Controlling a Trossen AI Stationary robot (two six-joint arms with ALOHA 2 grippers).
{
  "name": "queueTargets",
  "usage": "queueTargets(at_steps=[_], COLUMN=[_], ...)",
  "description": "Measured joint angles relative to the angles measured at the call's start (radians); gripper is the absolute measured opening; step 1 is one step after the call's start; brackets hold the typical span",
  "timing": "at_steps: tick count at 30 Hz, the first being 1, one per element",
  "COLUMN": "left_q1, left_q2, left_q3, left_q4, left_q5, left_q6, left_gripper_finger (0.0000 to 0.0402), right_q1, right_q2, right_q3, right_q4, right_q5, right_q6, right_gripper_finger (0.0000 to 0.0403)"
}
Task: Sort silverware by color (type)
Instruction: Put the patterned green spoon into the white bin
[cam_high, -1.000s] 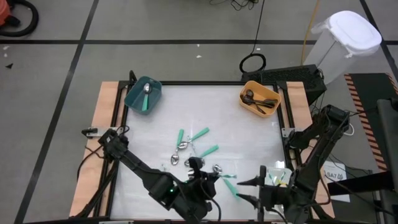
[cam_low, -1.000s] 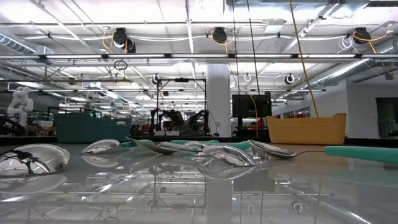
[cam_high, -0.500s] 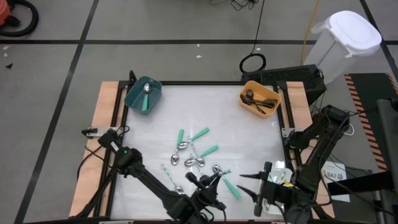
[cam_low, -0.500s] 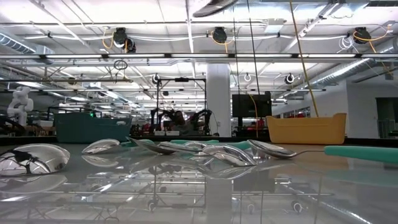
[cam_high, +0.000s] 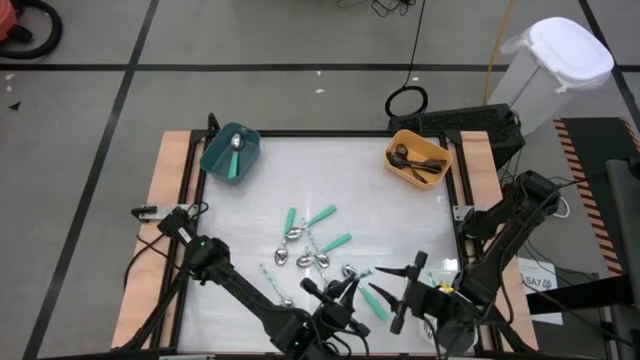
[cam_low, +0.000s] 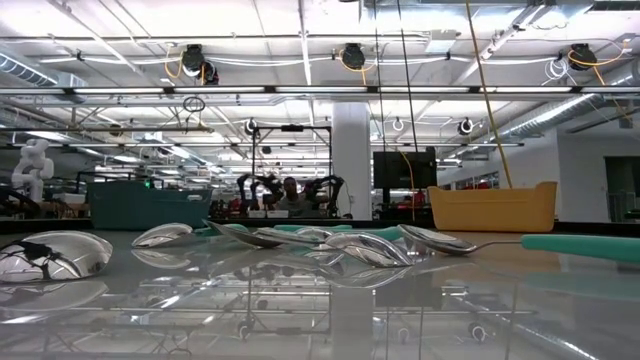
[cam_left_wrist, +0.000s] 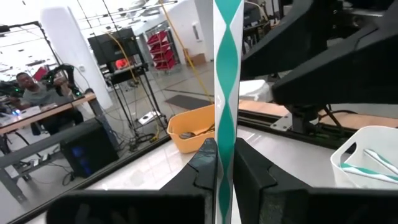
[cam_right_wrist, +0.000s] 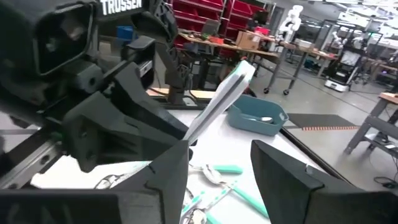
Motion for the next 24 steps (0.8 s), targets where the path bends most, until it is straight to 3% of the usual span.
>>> queueTargets(at_steps=[7, 13, 24], left_q1=[0.004, 0.002, 0.023], left_q2=[0.0, 0.0, 0.002], left_q3=[0.0, 0.0, 0.0], left_q4=[0.001, 0.001, 0.0], left_q5=[0.001, 0.001, -0.004], left_q6=[0.004, 0.027, 0.055], left_gripper_finger=[0.0026, 0.0026, 0.0026], right_q1=[-0.047, -0.063, -0.076], right_q2=[-0.001, -0.001, -0.002], right_q3=[0.0, 0.0, 0.0], right_q4=[0.1, 0.187, 0.268], right_q5=[-0.096, -0.105, -0.11], right_q6=[-0.098, -0.198, -0.275], right_gripper_finger=[0.0171, 0.0164, 0.0036])
